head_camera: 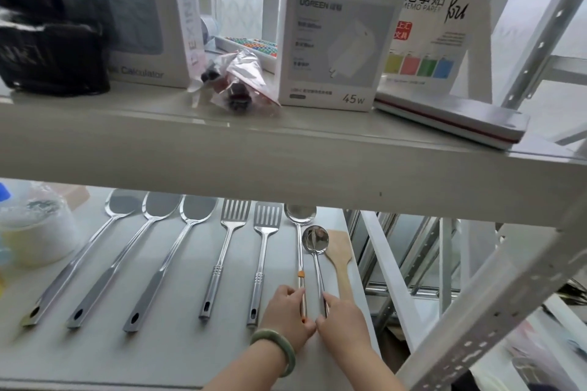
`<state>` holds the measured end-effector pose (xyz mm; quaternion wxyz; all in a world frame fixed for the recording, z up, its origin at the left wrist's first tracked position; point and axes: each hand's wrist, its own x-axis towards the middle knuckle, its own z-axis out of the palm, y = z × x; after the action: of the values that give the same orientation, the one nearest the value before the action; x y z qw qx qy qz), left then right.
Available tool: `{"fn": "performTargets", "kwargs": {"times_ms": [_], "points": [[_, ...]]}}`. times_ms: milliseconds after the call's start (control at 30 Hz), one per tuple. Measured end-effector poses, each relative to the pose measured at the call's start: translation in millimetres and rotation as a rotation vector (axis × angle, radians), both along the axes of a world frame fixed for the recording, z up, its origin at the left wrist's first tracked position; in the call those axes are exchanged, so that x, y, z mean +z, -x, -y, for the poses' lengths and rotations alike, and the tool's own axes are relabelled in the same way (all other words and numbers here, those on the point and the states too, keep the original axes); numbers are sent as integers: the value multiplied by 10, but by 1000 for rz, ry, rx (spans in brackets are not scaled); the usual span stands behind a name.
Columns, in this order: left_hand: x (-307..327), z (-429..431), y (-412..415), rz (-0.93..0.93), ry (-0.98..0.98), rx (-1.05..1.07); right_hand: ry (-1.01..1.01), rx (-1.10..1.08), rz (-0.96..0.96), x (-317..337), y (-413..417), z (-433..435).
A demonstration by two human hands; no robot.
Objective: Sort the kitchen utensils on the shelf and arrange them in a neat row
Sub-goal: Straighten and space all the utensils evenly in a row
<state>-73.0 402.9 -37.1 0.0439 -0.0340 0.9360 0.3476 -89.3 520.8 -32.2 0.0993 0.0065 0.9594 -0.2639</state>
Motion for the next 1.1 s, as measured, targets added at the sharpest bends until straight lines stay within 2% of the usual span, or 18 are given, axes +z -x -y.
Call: {"fn": "performTargets", "kwargs": {"times_ms": [167, 300, 533, 767, 800, 900, 1000, 1100], "points": [[-27, -17, 0, -24, -8, 21, 17, -12, -85, -48, -105, -104], [-44, -33, -18, -33, -9, 53, -181, -102, -244, -62, -106, -232], [-51, -42, -5, -18, 8, 50, -214, -124, -192, -86, -180, -279], [-63, -20, 3, -5, 3, 51, -238, -214, -36, -77, -271, -294], [-64, -17, 5, -2, 4, 50, -252, -228, -85, -82, -273, -282], [-55, -17, 4, 5, 6, 46, -198, -111, -347, -138, -236, -231], [-46, -12, -5, 18, 11, 38, -70, 46, -233, -80, -245, -53], [-43, -3, -20, 32, 15, 34, -115, 62, -157, -122, -171, 36]]}}
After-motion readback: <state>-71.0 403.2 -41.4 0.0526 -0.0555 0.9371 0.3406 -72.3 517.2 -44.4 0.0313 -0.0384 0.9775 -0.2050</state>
